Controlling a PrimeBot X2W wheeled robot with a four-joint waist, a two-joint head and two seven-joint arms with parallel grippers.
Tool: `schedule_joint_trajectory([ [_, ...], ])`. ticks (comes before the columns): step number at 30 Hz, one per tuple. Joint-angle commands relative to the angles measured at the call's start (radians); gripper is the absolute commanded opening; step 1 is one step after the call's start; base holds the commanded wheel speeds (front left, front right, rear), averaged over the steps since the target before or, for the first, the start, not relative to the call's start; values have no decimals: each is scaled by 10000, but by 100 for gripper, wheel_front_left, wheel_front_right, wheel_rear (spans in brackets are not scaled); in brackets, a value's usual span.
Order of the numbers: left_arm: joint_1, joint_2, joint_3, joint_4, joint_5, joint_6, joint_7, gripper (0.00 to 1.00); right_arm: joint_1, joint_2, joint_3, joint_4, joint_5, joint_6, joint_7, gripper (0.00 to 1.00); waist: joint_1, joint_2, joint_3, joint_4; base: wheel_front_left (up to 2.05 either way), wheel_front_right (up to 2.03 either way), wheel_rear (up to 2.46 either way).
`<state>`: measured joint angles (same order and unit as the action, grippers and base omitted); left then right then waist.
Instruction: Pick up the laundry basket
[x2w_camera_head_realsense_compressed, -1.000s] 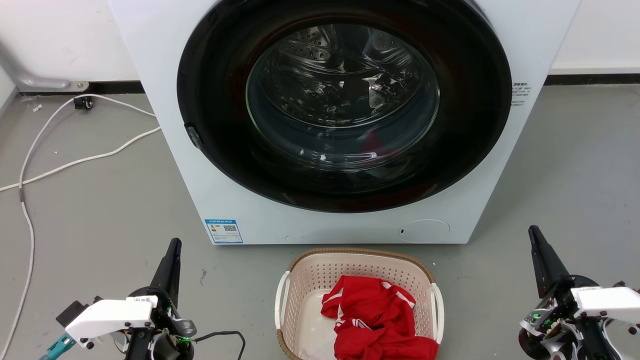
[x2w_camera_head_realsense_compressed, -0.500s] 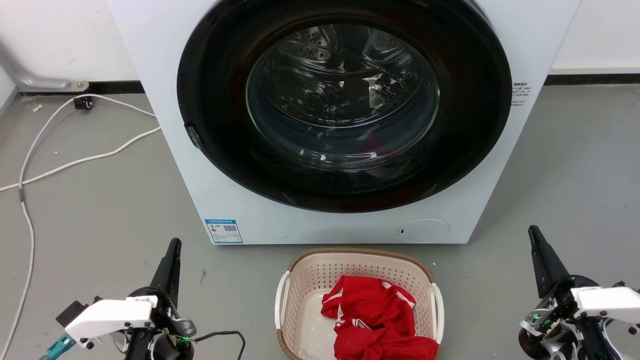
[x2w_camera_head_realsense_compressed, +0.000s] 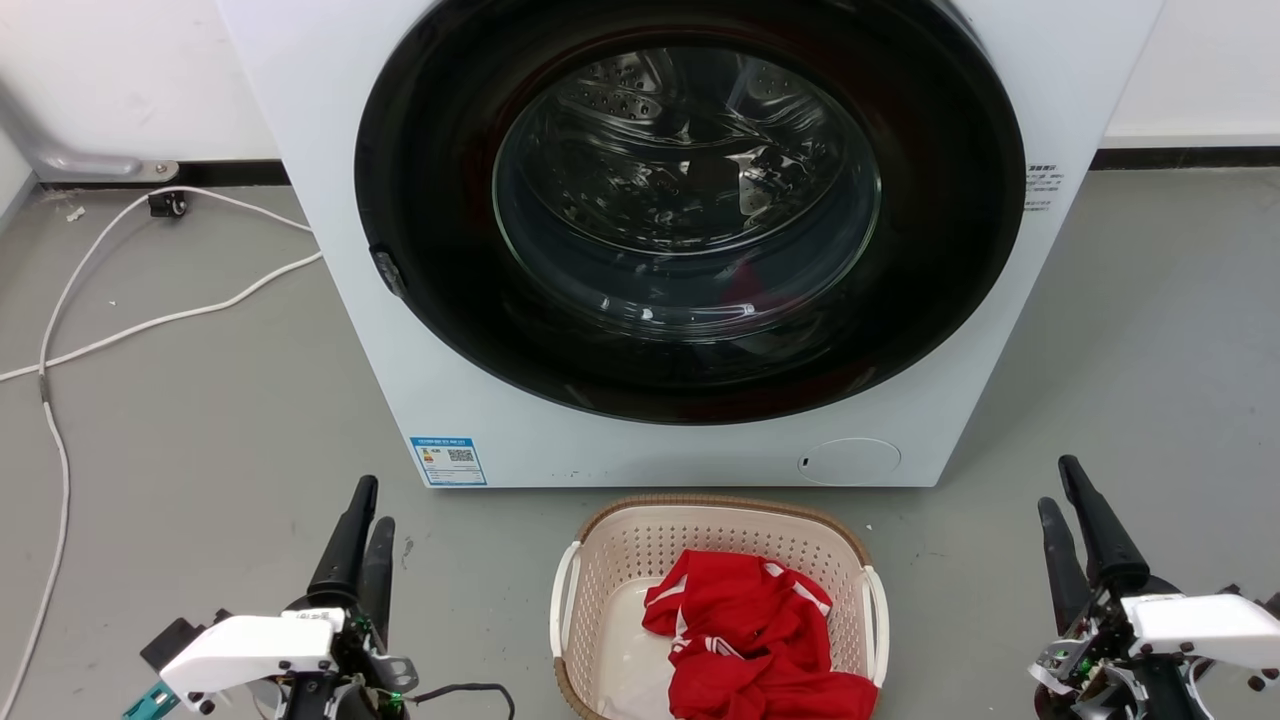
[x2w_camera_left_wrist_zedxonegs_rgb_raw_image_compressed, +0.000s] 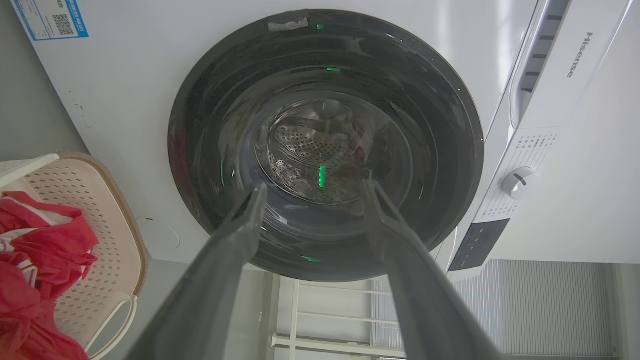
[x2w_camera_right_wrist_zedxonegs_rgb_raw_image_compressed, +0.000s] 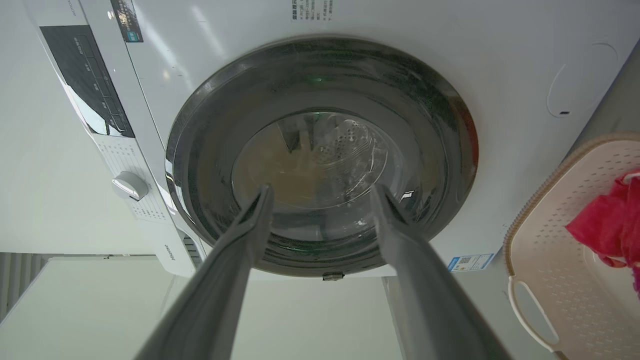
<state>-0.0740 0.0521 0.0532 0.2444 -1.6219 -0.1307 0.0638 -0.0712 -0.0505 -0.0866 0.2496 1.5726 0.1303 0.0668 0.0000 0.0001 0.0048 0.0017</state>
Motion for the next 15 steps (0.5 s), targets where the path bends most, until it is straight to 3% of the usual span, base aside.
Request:
schedule_joint_trajectory([
  [1,-244,45,-113,-261,79,0,-101,100,-72,-60,65,-250,-259,2,-101,100,0,-1,3,3,0,0,0],
  [7,-287,165,-492,-413,825,0,-412,100,2,-82,163,-463,-1559,3,-383,100,0,-1,12,19,0,0,0],
  [15,-262,122,-589,-467,2879,0,-743,100,119,-45,175,-839,-3811,3,-549,100,0,-1,32,49,0,0,0],
])
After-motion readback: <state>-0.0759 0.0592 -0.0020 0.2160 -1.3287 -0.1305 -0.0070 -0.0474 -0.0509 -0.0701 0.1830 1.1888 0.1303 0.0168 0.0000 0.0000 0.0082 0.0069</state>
